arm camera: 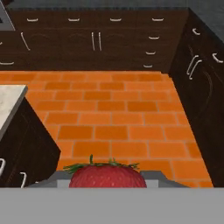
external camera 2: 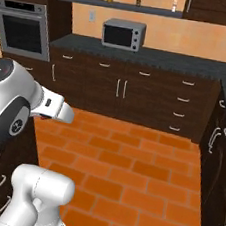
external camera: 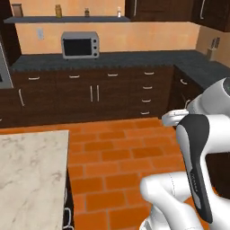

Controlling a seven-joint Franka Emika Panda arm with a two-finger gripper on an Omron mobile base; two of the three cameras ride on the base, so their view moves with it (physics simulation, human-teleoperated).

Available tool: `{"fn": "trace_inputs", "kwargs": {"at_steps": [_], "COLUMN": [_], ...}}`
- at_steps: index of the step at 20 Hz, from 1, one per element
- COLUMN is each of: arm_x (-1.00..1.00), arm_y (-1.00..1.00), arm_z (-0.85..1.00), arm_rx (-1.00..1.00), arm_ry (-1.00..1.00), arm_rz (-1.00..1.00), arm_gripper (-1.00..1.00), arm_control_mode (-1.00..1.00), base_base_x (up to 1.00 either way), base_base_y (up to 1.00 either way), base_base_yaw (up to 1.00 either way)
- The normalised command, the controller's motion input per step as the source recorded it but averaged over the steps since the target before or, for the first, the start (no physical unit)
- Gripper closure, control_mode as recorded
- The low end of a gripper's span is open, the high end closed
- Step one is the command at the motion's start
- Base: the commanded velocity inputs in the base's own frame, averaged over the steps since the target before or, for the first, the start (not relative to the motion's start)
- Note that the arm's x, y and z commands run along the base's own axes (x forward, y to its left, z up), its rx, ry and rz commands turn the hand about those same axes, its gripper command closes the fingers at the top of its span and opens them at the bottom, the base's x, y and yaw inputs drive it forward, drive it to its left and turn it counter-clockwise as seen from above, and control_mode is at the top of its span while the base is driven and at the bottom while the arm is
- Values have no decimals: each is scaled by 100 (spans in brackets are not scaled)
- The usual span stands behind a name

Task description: Take the strawberry from the fridge and place it on top of the pancake, located on the dining counter.

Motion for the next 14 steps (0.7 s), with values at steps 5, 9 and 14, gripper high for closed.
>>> {"fn": "trace_inputs", "kwargs": {"at_steps": [5, 9, 14], "arm_x": [0, 0, 0], "arm_y": [0, 0, 0], "arm_z": [0, 0, 0], "arm_rx": [0, 0, 0], "arm_ry": [0, 0, 0], "arm_rz": [0, 0, 0], "arm_gripper": [100, 100, 100], "arm_control_mode": [100, 100, 100], "base_base_x": [100, 100, 96], "base_base_y": [0, -33, -72], "base_base_yaw": [33, 43, 59]}}
